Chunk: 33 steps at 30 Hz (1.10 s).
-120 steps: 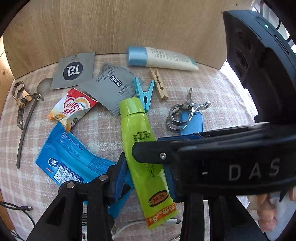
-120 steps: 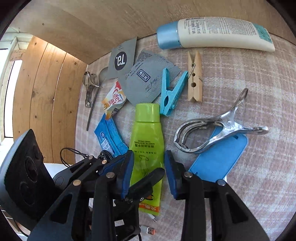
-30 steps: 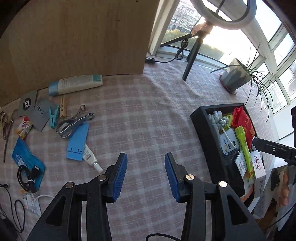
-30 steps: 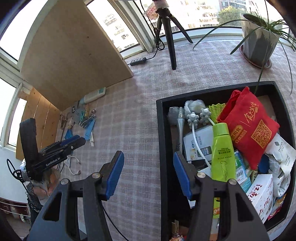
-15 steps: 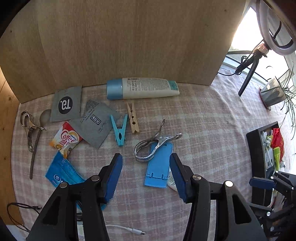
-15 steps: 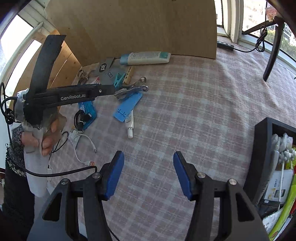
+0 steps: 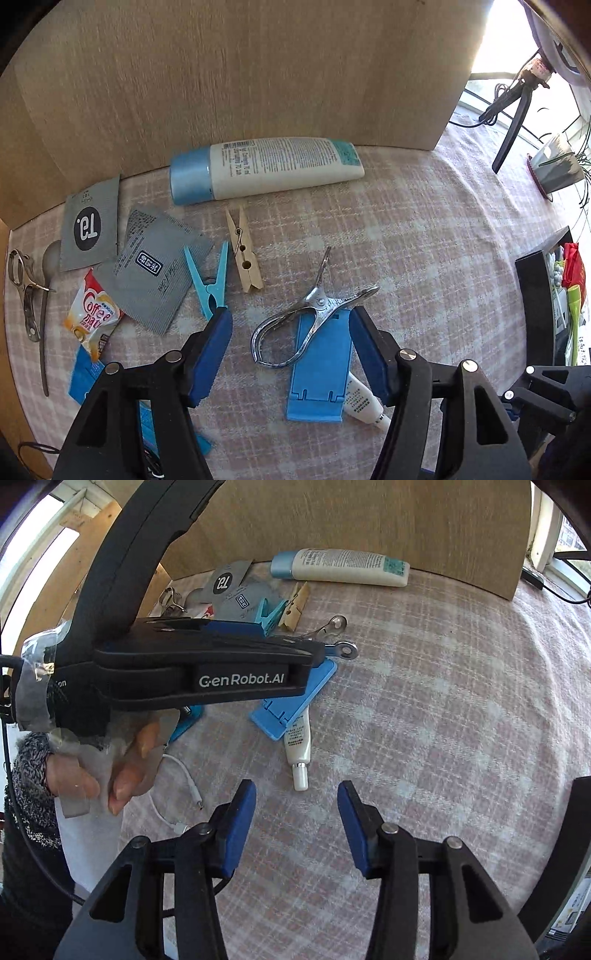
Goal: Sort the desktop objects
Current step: 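Grasp the small white tube with the right gripper while the left grasps the silver clip, then carry the white tube and silver clip to the tray and open both grippers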
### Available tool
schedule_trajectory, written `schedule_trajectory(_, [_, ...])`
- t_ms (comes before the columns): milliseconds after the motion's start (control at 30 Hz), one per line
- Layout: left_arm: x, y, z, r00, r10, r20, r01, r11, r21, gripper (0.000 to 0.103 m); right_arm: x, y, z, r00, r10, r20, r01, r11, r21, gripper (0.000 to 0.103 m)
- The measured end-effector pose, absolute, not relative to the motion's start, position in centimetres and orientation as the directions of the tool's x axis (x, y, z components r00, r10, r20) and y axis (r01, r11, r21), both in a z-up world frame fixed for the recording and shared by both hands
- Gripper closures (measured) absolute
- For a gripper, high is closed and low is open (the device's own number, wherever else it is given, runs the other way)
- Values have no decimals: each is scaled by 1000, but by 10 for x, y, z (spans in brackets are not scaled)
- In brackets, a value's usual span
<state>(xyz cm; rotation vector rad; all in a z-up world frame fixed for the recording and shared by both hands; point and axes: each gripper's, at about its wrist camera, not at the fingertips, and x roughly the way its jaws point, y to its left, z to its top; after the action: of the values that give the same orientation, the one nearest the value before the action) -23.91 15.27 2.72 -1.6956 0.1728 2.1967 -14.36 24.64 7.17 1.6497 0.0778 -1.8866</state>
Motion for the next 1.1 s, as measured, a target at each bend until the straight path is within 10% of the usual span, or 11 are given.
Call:
schedule_trajectory(267, [-243, 150, 16, -208, 230, -951, -333, -931, -153, 77, -145, 215, 60, -66, -314, -947, 564, -795, 225, 62])
schedule_trajectory(733, [-237, 123, 13, -232, 226, -946, -267, -950, -162, 77, -149, 196, 54, -150, -215, -965, 625, -777, 76, 82])
schedule_trajectory(1100, [-165, 71, 21, -272, 267, -925, -187, -957, -221, 77, -127, 258, 69, -85, -316, -945, 545, -809, 221, 91])
